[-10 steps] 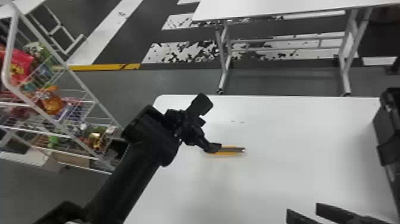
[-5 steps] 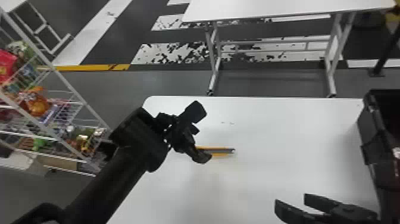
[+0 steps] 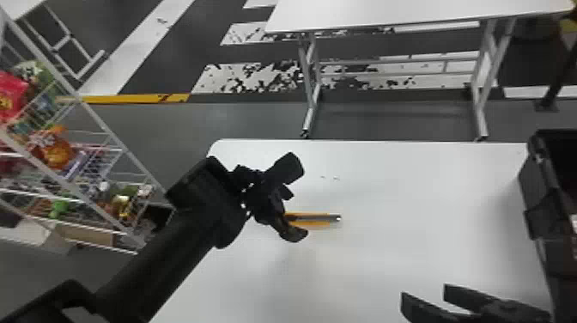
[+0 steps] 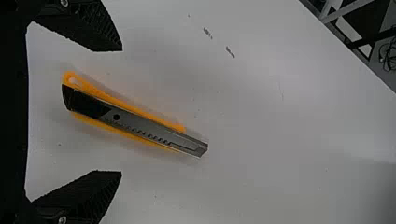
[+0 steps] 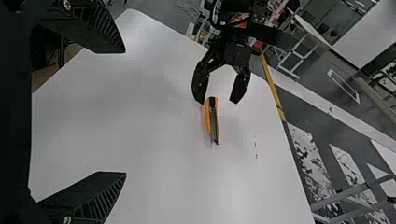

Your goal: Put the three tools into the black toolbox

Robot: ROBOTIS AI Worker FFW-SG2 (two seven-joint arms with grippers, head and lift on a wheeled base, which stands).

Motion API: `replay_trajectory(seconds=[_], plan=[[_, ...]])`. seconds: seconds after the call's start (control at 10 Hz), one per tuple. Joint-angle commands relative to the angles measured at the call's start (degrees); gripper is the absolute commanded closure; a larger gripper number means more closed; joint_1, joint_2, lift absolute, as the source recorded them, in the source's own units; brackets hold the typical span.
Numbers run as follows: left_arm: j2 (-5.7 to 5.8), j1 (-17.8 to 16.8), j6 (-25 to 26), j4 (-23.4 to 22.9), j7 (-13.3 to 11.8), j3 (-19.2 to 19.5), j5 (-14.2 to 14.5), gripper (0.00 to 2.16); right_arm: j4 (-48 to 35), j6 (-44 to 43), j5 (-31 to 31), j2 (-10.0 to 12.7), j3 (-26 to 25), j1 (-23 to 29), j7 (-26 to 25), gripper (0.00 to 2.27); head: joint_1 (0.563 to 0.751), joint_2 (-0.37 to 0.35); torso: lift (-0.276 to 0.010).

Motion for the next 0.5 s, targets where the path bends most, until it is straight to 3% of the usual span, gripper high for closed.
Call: replay_trajectory(seconds=[0.0, 0.2, 0.4], plan=[[0.67, -1.1, -1.4, 0.9, 0.0, -2.3, 0.0, 0.05, 0.0, 0.1, 0.1, 0.0, -0.2, 0.5, 0.0, 0.06, 0.695, 0.264, -0.051], [1.20, -3.3, -1.4, 1.0, -2.0, -4.2, 1.1, 0.06, 0.0, 0.4, 0.2, 0.1, -1.0, 1.1, 0.0, 0.06, 0.695, 0.258, -0.051], [2.43, -5.5, -1.0, 2.0, -4.3, -5.1, 2.4, 0.06, 0.4, 0.4, 0.7, 0.3, -1.1, 1.7, 0.1, 0.06, 0.695, 0.240, -0.051]])
